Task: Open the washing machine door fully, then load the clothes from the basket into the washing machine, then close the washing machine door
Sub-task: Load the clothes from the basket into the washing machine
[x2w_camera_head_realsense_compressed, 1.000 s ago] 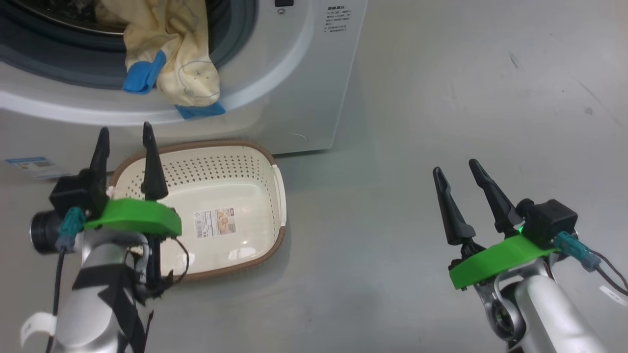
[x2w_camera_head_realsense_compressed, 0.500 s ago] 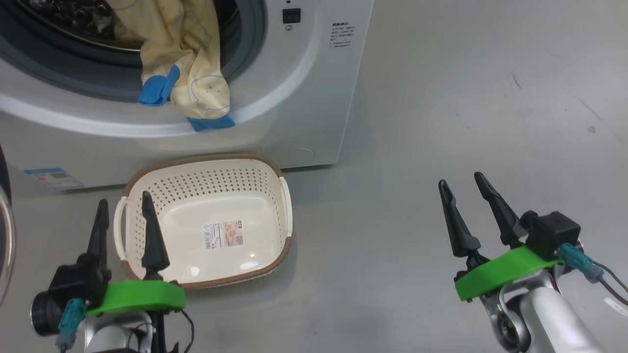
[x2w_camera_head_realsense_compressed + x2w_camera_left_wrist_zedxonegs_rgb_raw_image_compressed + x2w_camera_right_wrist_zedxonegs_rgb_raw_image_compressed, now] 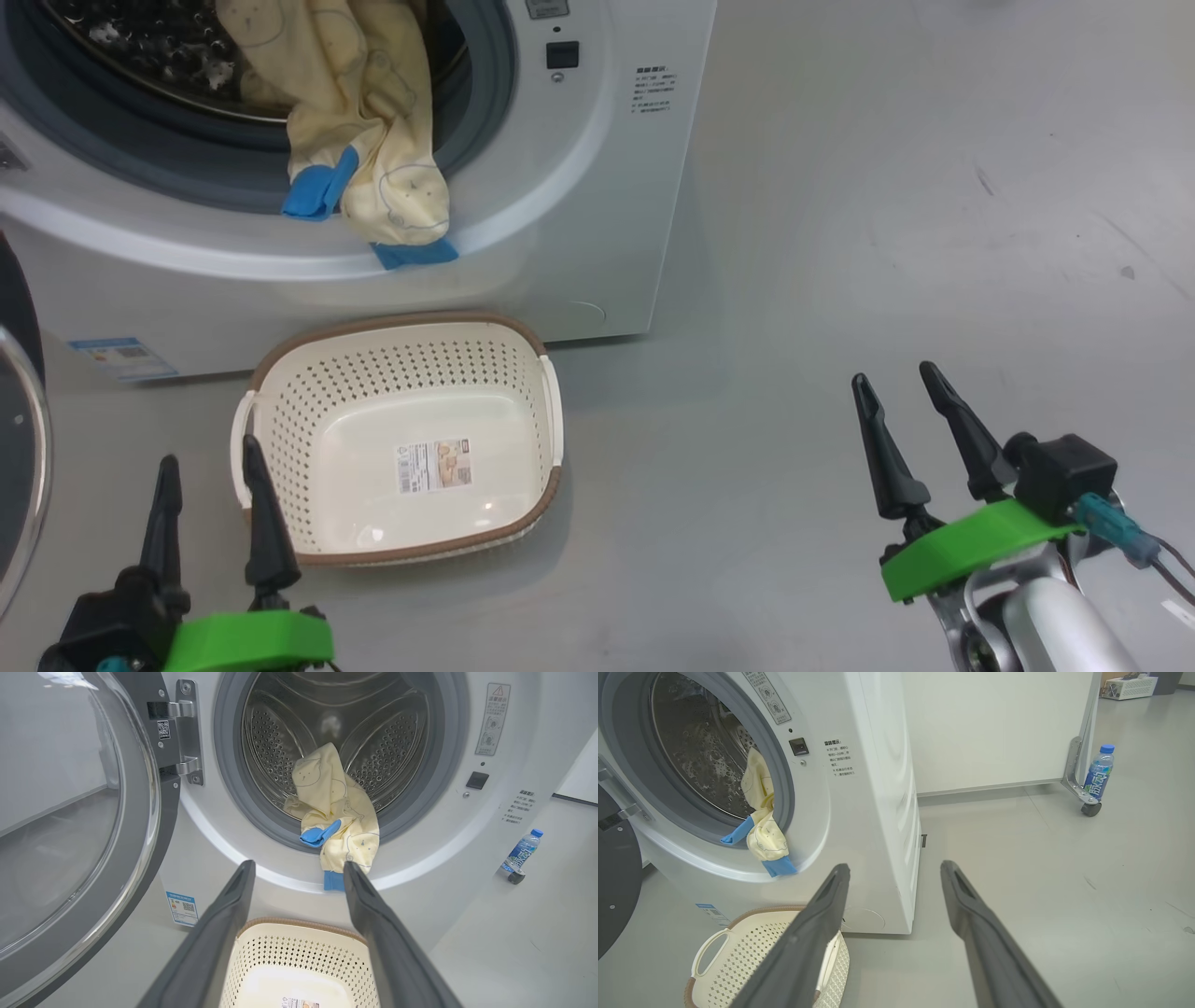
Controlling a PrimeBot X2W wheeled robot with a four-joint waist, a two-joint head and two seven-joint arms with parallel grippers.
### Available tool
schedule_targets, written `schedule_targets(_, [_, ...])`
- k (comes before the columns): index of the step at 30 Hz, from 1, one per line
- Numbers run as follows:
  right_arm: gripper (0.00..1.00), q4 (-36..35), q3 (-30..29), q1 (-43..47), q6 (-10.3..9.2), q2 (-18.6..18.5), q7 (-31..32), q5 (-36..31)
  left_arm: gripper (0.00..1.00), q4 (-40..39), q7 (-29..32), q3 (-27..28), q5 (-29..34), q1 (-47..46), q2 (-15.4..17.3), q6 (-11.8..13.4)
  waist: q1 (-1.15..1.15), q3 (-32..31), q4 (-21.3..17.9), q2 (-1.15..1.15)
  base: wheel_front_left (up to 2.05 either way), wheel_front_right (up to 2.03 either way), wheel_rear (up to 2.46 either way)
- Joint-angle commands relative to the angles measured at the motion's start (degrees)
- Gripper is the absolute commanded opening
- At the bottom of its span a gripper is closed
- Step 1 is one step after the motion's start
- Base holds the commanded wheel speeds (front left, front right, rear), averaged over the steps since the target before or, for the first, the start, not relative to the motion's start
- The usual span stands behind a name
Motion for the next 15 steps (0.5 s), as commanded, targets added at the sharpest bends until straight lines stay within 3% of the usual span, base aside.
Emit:
schedule_targets(1, [1.00, -1.8, 0.5, 0.3, -0.16, -0.7, -0.4, -0.3, 1.00, -2.5, -0.4, 1.8, -0.3, -0.1, 0.2, 0.7, 0.00, -0.2, 0.1, 0.00, 0.00, 0.00, 0.00])
schedule_targets(15, [1.00, -1.8, -0.1, 1.4, -0.16, -0.4, -0.4, -0.4, 1.00, -4.4, -0.4, 1.5, -0.1, 1.0, 0.2, 1.0, 0.00, -0.4, -0.3, 0.00, 0.00, 0.00, 0.00])
